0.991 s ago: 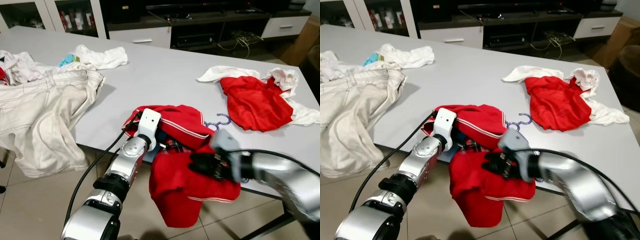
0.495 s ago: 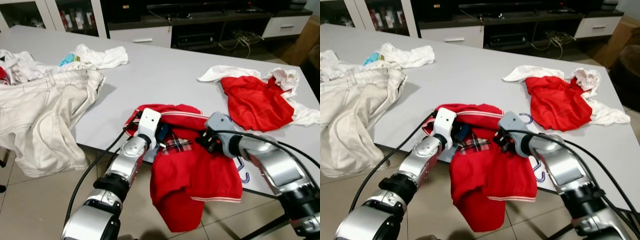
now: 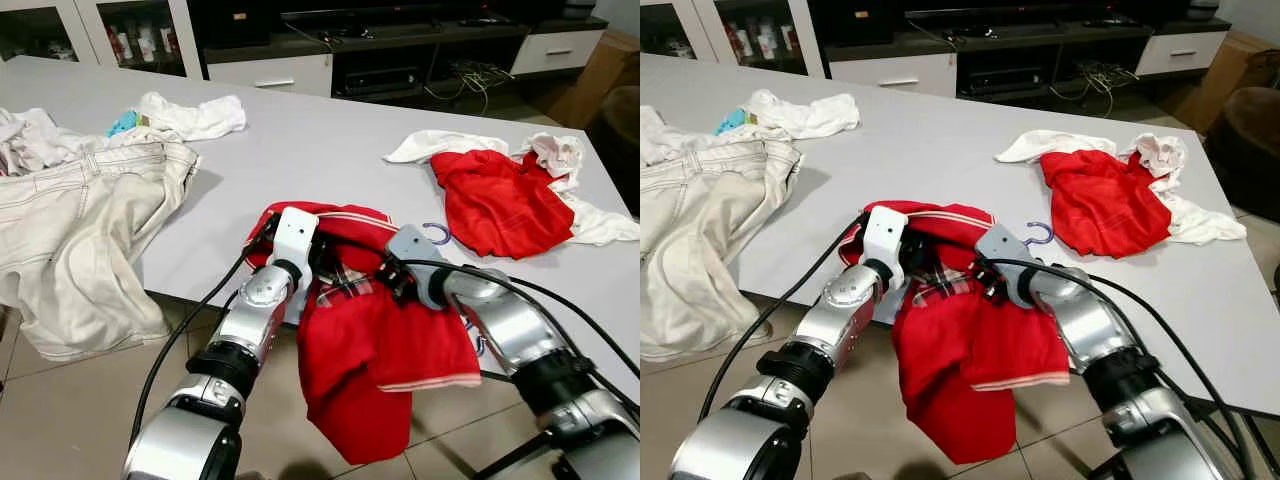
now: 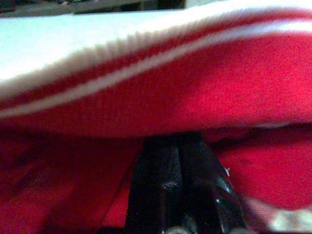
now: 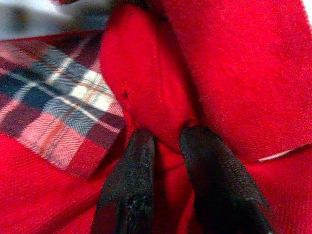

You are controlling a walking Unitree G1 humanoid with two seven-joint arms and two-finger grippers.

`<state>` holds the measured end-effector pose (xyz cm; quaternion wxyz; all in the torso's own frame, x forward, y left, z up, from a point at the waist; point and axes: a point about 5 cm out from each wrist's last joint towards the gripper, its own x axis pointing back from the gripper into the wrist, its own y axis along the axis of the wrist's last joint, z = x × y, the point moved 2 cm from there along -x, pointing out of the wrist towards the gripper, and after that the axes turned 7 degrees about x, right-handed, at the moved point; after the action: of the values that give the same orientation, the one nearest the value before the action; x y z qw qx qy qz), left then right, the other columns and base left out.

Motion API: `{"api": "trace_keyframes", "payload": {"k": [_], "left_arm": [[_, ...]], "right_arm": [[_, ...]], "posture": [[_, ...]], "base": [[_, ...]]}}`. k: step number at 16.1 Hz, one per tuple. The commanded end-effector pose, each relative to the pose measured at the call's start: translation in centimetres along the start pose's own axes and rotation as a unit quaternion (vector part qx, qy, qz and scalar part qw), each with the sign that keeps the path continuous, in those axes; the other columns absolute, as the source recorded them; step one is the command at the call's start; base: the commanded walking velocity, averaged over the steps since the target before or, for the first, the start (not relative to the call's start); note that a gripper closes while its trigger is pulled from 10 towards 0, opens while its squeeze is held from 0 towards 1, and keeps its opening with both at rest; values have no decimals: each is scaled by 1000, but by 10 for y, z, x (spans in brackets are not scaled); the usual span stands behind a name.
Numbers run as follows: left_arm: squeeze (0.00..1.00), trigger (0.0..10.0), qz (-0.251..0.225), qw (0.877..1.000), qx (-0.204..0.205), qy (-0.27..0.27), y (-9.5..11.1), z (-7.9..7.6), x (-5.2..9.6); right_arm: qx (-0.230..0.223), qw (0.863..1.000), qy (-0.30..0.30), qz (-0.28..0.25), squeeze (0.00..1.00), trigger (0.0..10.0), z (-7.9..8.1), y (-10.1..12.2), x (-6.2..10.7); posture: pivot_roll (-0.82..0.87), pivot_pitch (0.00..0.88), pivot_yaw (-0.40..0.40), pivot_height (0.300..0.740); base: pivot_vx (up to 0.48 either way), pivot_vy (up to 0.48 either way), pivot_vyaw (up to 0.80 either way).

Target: Hang hanger

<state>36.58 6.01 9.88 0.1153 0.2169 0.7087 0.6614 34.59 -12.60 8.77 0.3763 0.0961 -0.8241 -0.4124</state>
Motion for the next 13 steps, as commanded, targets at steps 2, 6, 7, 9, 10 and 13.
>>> {"api": "trace_keyframes", "payload": {"k": [2,6,7,9,10,13], "left_arm": [[0,10000,-32,998,-5,-60,10,-15,4],[0,10000,-41,995,0,-88,10,-24,8],[0,10000,-41,995,2,-88,11,-24,9],[0,10000,-43,995,4,-91,12,-25,10],[0,10000,-43,995,4,-93,12,-26,11],[0,10000,-43,995,4,-95,11,-28,11]], "right_arm": [[4,999,-48,-1,0,10000,-11,5,-8],[-16,992,-118,-33,0,9765,-29,20,-14],[-22,990,-131,-41,0,9647,-34,23,-15],[-29,984,-165,-56,0,9529,-45,30,-14],[-32,981,-179,-60,0,9490,-51,31,-13],[-36,979,-190,-60,0,9529,-55,31,-13]], "posture": [[-70,0,4,740],[-70,0,6,740],[-70,0,6,740],[-69,0,5,740],[-69,0,5,740],[-69,0,5,740]], "base": [[0,0,0],[0,0,0],[0,0,0],[0,0,0],[0,0,0],[0,0,0]]}}
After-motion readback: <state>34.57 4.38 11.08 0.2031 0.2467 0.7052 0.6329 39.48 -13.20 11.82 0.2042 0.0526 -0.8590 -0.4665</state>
